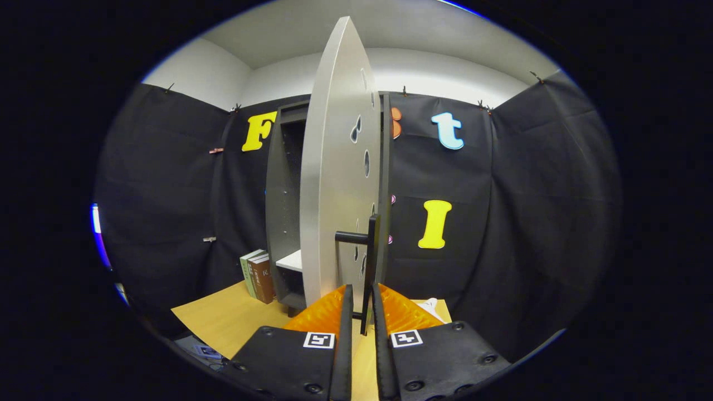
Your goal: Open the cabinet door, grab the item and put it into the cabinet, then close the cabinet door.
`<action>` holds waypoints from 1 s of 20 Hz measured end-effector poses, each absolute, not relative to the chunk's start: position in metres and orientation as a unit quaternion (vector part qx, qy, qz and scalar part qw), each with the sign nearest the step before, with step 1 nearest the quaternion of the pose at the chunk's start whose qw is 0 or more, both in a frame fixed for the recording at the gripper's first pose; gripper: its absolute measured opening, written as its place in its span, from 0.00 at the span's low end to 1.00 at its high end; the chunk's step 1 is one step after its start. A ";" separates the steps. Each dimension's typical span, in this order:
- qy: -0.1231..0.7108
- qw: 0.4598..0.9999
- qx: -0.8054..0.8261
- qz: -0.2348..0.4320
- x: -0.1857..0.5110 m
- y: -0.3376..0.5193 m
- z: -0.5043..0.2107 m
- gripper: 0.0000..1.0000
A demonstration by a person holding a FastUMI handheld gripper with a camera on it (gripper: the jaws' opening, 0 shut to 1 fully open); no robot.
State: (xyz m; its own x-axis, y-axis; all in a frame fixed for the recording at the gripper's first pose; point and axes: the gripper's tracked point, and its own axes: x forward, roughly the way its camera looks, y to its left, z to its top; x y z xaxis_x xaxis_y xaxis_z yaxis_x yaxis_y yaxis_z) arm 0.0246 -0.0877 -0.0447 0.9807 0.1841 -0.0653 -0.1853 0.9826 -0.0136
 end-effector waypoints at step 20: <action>0.121 0.992 -0.022 0.026 0.028 0.088 -0.168 0.25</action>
State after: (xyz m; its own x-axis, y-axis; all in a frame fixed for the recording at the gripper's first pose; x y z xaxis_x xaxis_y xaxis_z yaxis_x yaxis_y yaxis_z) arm 0.0275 0.0883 -0.1682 0.9692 0.0453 -0.2421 -0.0562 0.9977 -0.0382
